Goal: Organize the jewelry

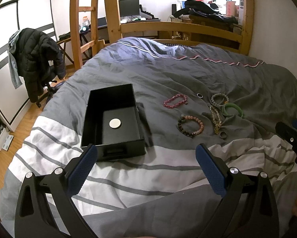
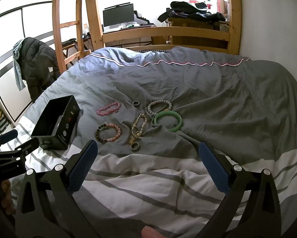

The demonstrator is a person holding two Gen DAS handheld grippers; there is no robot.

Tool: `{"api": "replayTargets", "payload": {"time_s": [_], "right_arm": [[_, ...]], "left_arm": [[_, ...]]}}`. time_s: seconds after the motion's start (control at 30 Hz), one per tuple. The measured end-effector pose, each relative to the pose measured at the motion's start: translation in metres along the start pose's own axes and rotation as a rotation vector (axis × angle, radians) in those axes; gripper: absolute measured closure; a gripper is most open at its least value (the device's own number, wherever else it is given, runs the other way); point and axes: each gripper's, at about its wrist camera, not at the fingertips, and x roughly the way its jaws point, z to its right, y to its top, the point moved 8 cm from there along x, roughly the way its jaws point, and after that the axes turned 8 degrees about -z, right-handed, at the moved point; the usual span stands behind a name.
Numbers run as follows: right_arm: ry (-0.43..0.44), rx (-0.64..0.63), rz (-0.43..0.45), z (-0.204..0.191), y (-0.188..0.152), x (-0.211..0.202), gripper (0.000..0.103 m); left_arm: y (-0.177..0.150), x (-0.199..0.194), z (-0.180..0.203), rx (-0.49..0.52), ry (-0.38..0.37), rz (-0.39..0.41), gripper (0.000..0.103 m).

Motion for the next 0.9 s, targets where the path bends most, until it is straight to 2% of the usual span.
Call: {"api": "replayTargets", "payload": {"time_s": [0.9], "right_arm": [[-0.001, 0.007, -0.002, -0.0003, -0.0031, 0.0027, 0.003]], "left_arm": [[-0.0009, 0.0002, 0.0027, -0.002, -0.001, 0.0, 0.006]]}}
